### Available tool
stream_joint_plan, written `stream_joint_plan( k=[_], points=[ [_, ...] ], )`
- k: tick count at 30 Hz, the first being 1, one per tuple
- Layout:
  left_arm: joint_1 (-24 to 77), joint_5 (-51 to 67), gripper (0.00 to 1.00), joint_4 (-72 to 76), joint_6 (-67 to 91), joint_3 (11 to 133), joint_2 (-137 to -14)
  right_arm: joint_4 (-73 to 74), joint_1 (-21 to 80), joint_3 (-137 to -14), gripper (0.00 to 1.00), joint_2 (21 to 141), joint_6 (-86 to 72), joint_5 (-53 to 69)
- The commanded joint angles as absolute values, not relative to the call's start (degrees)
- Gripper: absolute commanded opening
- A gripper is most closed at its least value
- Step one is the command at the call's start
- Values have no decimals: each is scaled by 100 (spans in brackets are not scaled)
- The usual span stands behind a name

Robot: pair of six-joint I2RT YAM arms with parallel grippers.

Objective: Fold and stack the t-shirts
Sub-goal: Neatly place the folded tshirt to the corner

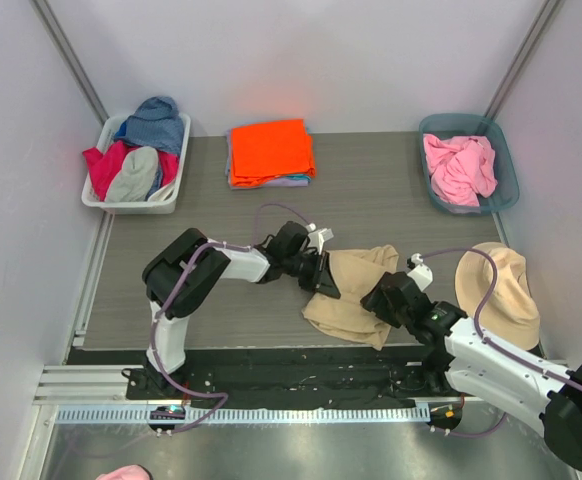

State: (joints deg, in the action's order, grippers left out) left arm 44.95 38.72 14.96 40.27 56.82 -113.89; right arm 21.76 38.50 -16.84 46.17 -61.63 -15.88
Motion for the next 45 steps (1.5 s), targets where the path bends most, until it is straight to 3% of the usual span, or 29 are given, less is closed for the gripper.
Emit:
stream_joint_plan(
  k=[1, 3, 4, 5, 9, 13, 20, 25, 32, 45],
  points=[
    [4614, 3788, 0, 923, 3946, 5467, -11628, 2522, 3858, -1731, 58, 4676, -6073, -1819],
    [4614, 3683, 0, 749, 3903, 5572, -11610, 2566, 3858, -1845, 62, 4606, -5994, -1872],
    [4614, 3613, 0, 608, 3841, 5659, -11610, 2871, 3858, -1941, 69, 4579, -5994, -1976],
    [4614, 3560, 0, 441, 3676, 5904, -11628, 3022, 3858, -2055, 99, 4536, -5968, -2204],
    [4614, 2859, 0, -903, 3131, 6985, -11890, 3462, 3858, -2749, 100, 4290, -5635, -2496],
    [4597, 2287, 0, -2081, 2559, 8984, -12600, 3743, 3858, -3146, 100, 4158, -5511, -2540],
    [4369, 1048, 0, -4215, 1583, 12108, -14158, 3911, 3858, -3007, 100, 3859, -5660, -2549],
    [4008, 186, 0, -4798, 1248, 13926, -15019, 3859, 3858, -2821, 100, 3797, -5704, -2453],
    [3613, -755, 0, -3798, 1397, 13922, -15109, 3560, 3858, -2672, 100, 4218, -5625, -2259],
    [3559, -413, 0, -2848, 739, 14168, -14845, 3015, 3858, -2391, 100, 4623, -5722, -2048]
  ],
)
